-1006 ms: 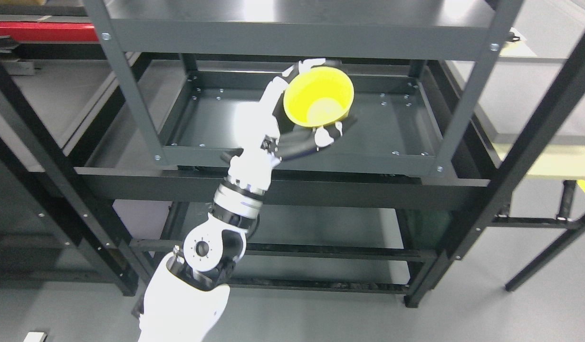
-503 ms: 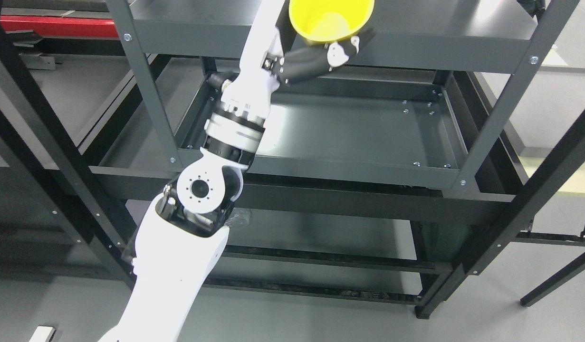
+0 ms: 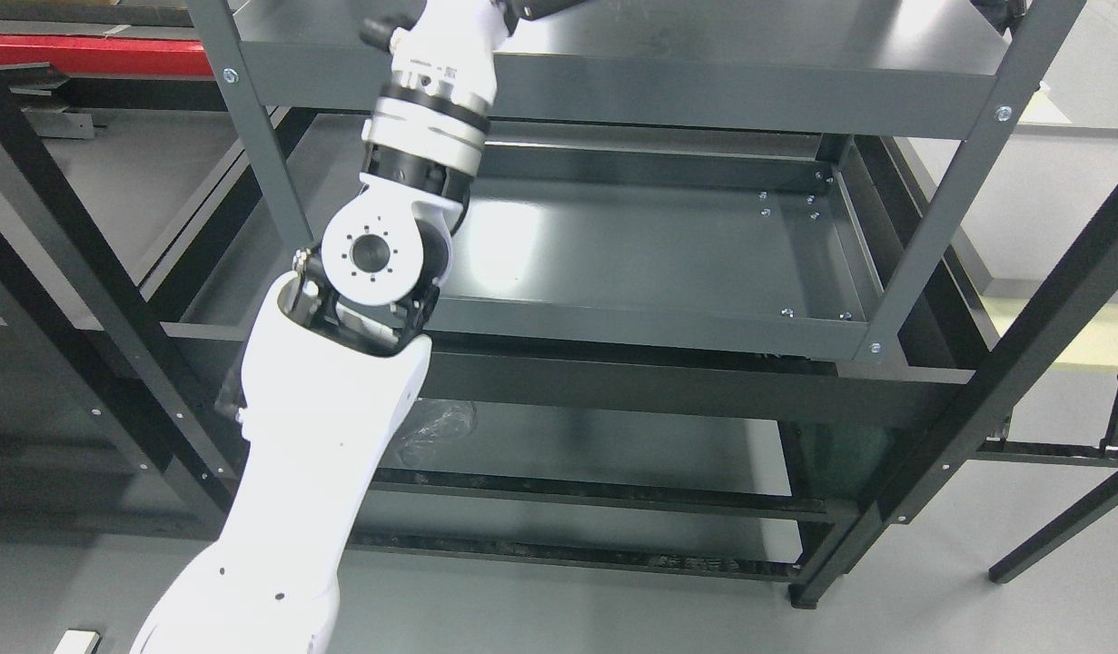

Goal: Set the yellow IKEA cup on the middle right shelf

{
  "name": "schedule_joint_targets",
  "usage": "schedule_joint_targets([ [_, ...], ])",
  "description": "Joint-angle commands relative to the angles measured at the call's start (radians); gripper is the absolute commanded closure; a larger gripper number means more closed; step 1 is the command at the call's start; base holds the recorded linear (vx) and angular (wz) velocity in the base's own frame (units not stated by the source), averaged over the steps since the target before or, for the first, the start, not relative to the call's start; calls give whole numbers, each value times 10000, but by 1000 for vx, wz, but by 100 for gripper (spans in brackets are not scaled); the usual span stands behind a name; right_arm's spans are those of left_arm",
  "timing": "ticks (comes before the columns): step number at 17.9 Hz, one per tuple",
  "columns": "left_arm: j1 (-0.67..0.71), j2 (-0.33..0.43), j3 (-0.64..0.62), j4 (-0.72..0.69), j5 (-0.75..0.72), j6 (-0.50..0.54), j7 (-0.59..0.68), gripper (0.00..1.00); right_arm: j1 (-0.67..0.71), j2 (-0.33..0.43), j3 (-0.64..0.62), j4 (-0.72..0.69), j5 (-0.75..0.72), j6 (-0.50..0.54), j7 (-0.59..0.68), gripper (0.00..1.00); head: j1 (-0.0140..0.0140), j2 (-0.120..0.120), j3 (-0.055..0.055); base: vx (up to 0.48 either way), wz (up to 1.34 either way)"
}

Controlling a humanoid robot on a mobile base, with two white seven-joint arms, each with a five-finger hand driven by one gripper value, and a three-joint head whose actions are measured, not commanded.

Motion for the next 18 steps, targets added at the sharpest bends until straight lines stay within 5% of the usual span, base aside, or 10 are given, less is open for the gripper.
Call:
schedule_joint_targets([
  [1, -1230, 175, 653, 2711, 1031, 709, 797, 100, 108, -175, 169, 0, -245, 32, -2149, 1, 0, 0, 0, 0, 0],
  [5, -2134, 175, 668, 3953, 1842, 1386, 1458, 100, 108, -175, 169, 0, -245, 32, -2149, 0, 0, 0, 0, 5, -17],
  [13, -3363, 175, -249, 5565, 6291, 2398, 2210, 100, 108, -175, 169, 0, -245, 32, -2149, 0, 0, 0, 0, 25, -11],
  [18, -3639, 175, -1050, 6332, 6692, 2722, 2931, 100, 108, -175, 169, 0, -245, 32, -2149, 1, 0, 0, 0, 22, -122],
])
